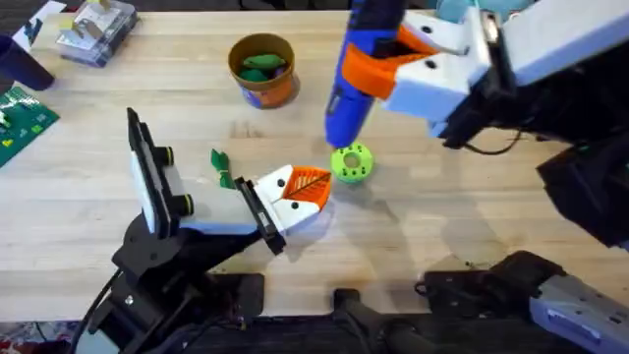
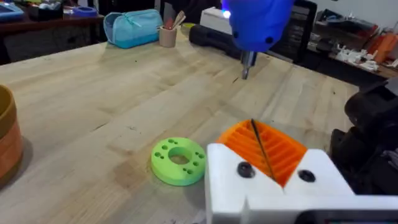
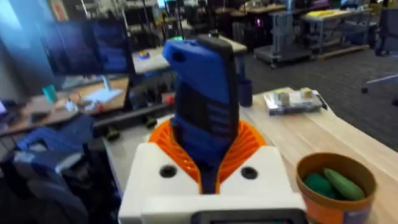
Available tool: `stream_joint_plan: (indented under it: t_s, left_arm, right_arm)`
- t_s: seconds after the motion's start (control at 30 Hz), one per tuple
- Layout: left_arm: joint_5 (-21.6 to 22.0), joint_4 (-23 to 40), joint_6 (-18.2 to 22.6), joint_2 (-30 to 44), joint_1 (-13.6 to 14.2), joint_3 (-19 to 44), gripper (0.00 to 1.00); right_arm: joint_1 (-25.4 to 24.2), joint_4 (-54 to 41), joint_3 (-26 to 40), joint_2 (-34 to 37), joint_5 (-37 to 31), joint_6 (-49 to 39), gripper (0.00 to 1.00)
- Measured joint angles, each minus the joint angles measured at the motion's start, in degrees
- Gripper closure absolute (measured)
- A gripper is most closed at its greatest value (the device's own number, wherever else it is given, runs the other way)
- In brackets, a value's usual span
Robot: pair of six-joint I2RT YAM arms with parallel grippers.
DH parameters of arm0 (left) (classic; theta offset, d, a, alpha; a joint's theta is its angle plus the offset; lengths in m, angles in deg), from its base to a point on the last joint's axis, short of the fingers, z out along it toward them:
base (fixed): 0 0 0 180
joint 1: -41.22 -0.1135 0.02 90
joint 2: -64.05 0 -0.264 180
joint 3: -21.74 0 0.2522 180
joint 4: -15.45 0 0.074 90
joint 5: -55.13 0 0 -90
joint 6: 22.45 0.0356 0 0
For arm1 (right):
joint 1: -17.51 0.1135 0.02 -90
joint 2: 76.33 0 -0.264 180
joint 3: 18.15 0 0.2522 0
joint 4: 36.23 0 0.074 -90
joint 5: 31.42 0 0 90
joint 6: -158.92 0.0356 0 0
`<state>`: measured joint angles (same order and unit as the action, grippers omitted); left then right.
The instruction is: Pick up the gripper from the table and insert it into the empty holder that is missing its gripper. Then pick up a screw, insert it into the mounting hole, and use the screwdriver to tighten it. Finally, clean up the table by picking up the vegetable and placing it into the bucket.
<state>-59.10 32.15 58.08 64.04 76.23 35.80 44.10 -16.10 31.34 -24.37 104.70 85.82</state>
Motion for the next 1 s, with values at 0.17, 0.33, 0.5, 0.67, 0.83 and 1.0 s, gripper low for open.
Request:
stream_joint_plan:
  t_s: [0.17, 0.33, 0.5, 0.67, 0.83, 1.0]
  left_arm:
    - [0.00, 0.00, 0.00, 0.02, 0.00, 0.00, 0.989]
    - [0.00, 0.00, 0.00, 0.02, 0.00, 0.00, 0.989]
    - [0.00, 0.00, 0.00, 0.00, 0.00, 0.00, 0.989]
    - [0.00, 0.00, 0.00, 0.00, 0.00, 0.00, 0.989]
    - [0.00, 0.00, 0.00, 0.00, 0.00, 0.00, 0.989]
    - [0.00, 0.00, 0.00, 0.00, 0.00, 0.00, 0.989]
  right_arm:
    - [5.30, 4.06, 0.00, 3.33, -4.46, 2.99, 0.917]
    - [9.42, 10.85, -0.02, 7.11, -6.33, 4.99, 0.916]
    - [12.52, 16.71, -0.02, 10.82, -8.49, 8.33, 0.917]
    - [14.01, 18.37, -0.02, 12.19, -9.27, 9.90, 0.916]
    - [14.86, 17.81, -0.02, 12.18, -9.47, 10.75, 0.917]
    - [14.93, 16.72, -0.02, 13.01, -9.48, 10.44, 0.918]
